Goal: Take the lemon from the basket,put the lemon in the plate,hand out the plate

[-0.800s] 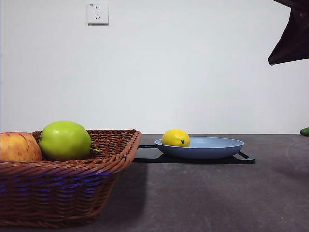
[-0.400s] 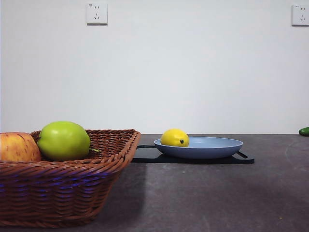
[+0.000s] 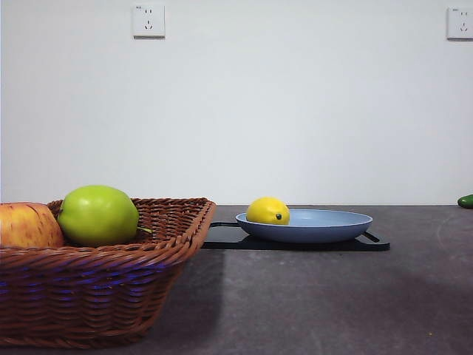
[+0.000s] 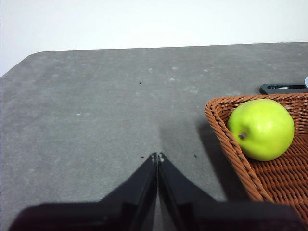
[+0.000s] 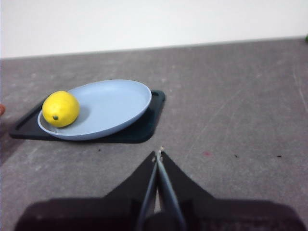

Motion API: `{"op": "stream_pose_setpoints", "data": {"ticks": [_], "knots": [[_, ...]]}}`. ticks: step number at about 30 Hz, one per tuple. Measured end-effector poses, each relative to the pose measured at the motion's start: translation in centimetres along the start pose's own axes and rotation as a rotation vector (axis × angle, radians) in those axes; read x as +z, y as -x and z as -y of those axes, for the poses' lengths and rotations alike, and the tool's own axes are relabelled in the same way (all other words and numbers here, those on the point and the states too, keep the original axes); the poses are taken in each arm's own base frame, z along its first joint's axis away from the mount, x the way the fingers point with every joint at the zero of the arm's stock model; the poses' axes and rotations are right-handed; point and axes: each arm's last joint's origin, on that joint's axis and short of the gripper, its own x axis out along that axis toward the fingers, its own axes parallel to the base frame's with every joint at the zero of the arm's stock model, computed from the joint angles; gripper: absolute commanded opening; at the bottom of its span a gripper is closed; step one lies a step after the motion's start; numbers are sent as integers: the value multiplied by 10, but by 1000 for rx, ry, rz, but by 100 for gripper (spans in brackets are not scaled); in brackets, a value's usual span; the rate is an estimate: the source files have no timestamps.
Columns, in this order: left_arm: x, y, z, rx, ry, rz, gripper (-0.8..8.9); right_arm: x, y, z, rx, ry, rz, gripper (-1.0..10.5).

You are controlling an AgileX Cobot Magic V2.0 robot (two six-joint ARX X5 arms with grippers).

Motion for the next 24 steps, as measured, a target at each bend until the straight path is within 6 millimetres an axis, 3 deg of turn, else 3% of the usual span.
{"op": "stream_pose_setpoints", "data": {"ticks": [24], "knots": [[0, 0, 0, 0, 0, 0, 8, 0, 0, 0, -3, -37, 1, 3]]}}
